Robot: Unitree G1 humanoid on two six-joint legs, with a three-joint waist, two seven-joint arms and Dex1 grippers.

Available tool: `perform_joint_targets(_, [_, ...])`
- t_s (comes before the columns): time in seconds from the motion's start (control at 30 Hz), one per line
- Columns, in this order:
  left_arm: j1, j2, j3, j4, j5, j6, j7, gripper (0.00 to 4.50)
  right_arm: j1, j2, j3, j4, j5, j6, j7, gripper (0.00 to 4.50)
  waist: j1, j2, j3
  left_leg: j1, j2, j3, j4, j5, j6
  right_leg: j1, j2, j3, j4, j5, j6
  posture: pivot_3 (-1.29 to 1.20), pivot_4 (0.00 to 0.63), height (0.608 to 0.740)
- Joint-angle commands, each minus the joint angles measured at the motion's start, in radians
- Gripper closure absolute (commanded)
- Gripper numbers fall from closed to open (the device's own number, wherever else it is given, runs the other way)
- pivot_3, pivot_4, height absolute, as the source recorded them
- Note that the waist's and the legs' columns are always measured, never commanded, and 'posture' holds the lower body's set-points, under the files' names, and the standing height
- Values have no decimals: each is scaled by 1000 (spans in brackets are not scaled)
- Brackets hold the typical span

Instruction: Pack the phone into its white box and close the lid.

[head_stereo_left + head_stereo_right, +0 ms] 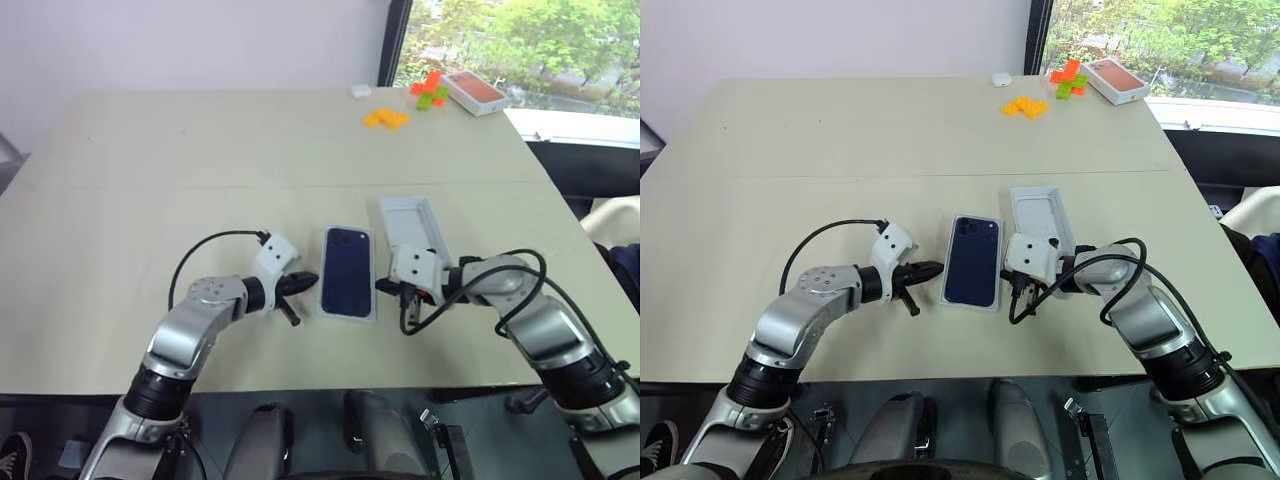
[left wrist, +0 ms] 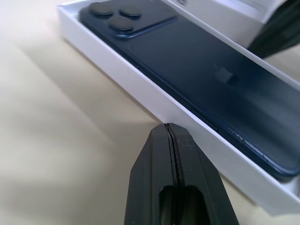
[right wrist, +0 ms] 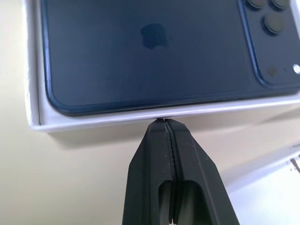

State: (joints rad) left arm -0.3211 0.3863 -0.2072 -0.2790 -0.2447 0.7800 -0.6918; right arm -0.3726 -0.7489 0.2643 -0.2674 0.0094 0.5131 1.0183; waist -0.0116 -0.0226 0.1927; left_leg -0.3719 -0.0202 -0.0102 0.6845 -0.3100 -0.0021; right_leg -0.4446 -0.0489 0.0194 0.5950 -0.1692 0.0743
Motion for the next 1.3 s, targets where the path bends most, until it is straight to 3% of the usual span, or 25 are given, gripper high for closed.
perform_joint_targets(0.03, [5,13,-4,-66,-36,-3,-23,4472,-4,-12,-29,-48,29,-29,12,4500,0,0,0,0,0,0,0,0,0,0,0,0,0,0,0,0,150,740])
perform_joint_targets(0.23, [25,53,3,-91,-56,6,-30,4472,1,-26,-30,-49,40,-36,18,4500,-1,0,0,0,0,0,0,0,0,0,0,0,0,0,0,0,150,740])
perform_joint_targets(1.1, [21,23,-3,-85,-92,21,-17,4472,-24,-39,-29,36,6,-123,17,4500,0,0,0,0,0,0,0,0,0,0,0,0,0,0,0,0,150,740])
perform_joint_targets(1.23, [8,34,39,-68,-113,17,-25,4472,-58,-24,-87,26,103,-21,41,4500,0,0,0,0,0,0,0,0,0,0,0,0,0,0,0,0,150,740])
perform_joint_targets(1.3, [-10,39,102,-42,-156,31,-36,3959,-98,-1,-147,12,205,100,49,4500,-3,0,0,0,0,0,0,0,0,0,0,0,0,0,0,0,150,740])
